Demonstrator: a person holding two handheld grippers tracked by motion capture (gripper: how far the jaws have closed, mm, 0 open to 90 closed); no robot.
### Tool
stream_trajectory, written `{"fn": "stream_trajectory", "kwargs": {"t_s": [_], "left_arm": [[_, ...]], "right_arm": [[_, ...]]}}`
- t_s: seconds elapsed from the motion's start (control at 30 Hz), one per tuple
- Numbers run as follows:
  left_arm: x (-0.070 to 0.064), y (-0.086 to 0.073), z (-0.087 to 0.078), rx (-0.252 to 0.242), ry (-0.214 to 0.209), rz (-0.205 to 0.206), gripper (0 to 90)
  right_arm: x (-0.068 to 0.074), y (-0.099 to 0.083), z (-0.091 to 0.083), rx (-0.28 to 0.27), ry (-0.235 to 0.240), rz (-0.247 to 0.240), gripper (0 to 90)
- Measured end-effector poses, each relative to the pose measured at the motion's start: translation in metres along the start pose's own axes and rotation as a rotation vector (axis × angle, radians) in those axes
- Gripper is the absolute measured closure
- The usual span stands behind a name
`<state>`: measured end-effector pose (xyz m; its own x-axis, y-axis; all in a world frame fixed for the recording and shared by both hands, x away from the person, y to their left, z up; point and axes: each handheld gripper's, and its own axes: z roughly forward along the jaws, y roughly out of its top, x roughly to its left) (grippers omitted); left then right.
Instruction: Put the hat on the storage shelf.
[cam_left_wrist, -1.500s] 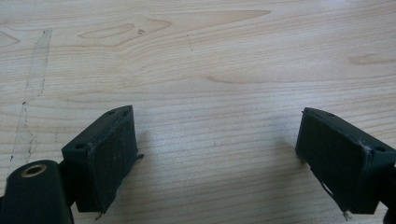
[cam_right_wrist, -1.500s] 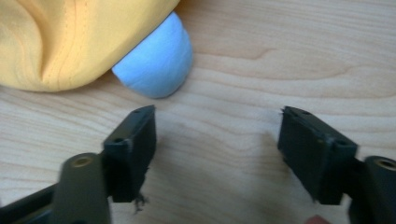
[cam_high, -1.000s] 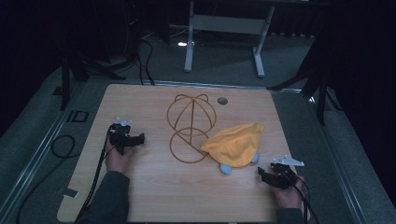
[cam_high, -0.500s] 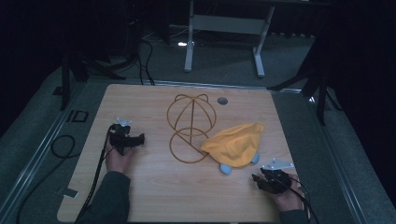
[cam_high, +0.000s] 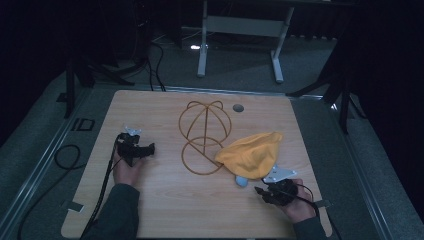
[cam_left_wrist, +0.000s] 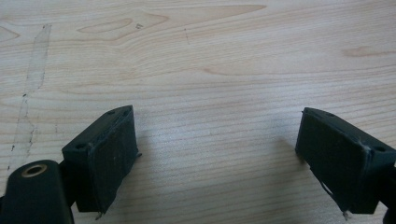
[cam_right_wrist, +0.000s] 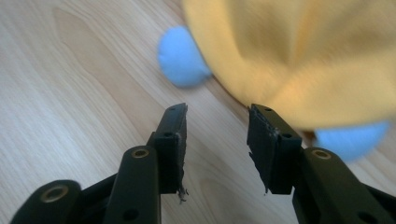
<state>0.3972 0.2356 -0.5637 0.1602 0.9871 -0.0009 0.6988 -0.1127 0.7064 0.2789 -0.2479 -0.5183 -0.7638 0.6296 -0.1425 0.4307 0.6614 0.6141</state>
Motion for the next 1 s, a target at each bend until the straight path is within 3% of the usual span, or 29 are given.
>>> {"fn": "stream_trajectory", "kwargs": {"t_s": [0.33, 0.77, 0.9, 1.0], "left_arm": [[0.000, 0.000, 0.000, 0.000, 0.000, 0.001, 12.8], [0.000, 0.000, 0.000, 0.000, 0.000, 0.000, 12.8], [0.000, 0.000, 0.000, 0.000, 0.000, 0.001, 12.8], [0.000, 0.000, 0.000, 0.000, 0.000, 0.001, 12.7]], "right_arm": [[0.016, 0.021, 0.017, -0.003, 0.024, -0.095, 59.1], [0.023, 0.038, 0.040, -0.002, 0.025, -0.136, 57.9], [0.022, 0.041, 0.048, 0.037, 0.012, -0.153, 57.2], [0.019, 0.041, 0.052, 0.057, 0.014, -0.140, 58.7]]}}
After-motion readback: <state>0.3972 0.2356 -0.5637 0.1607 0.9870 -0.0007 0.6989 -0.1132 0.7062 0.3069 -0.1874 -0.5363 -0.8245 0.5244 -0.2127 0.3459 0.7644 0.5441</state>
